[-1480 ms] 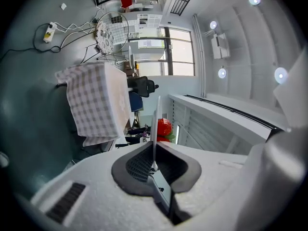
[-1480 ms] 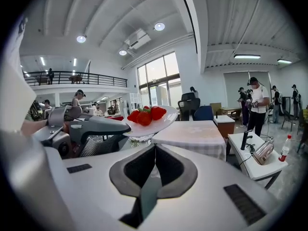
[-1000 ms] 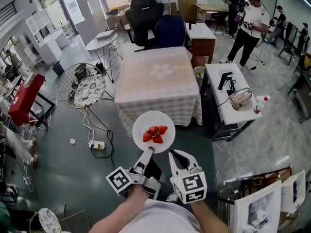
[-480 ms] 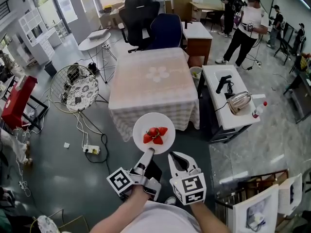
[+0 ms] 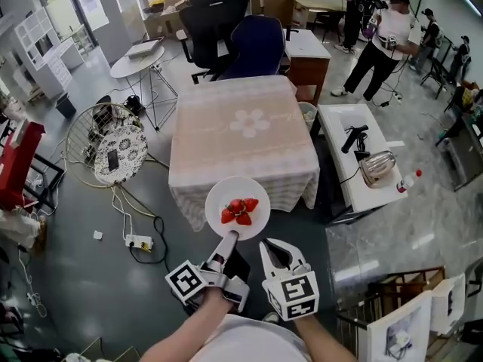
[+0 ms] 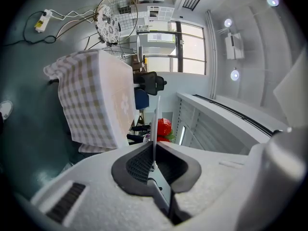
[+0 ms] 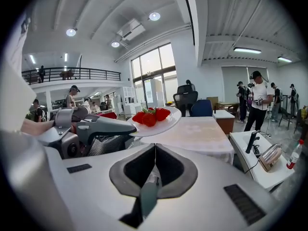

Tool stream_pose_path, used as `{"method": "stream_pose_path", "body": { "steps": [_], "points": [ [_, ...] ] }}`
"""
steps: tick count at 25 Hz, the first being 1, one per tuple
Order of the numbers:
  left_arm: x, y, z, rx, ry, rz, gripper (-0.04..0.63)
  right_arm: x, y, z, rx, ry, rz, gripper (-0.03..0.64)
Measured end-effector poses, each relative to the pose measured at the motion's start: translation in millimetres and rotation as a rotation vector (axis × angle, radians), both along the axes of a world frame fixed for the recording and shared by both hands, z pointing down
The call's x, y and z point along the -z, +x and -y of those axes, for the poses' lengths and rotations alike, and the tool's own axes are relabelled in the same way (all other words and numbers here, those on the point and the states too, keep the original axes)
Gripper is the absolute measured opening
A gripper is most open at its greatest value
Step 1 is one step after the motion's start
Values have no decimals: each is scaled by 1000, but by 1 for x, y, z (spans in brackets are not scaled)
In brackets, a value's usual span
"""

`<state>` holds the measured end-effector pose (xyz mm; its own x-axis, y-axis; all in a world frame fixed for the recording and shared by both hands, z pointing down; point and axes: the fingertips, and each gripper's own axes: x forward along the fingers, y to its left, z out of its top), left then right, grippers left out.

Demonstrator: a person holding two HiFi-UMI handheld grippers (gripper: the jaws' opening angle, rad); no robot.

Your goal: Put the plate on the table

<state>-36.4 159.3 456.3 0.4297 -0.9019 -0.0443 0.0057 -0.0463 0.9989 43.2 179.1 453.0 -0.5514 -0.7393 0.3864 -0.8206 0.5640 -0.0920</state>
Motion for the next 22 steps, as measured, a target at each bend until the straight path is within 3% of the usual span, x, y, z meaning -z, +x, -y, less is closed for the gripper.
{"method": "stream_pose_path", "body": {
  "steps": [11,22],
  "points": [
    [-9,-71,58,-14,-21,-27,17,-2,-69,61,3,-9,-37,3],
    [-3,-115,87,5,-6,-54,17,9,-112,90,27,23,-71,3]
  ]
}}
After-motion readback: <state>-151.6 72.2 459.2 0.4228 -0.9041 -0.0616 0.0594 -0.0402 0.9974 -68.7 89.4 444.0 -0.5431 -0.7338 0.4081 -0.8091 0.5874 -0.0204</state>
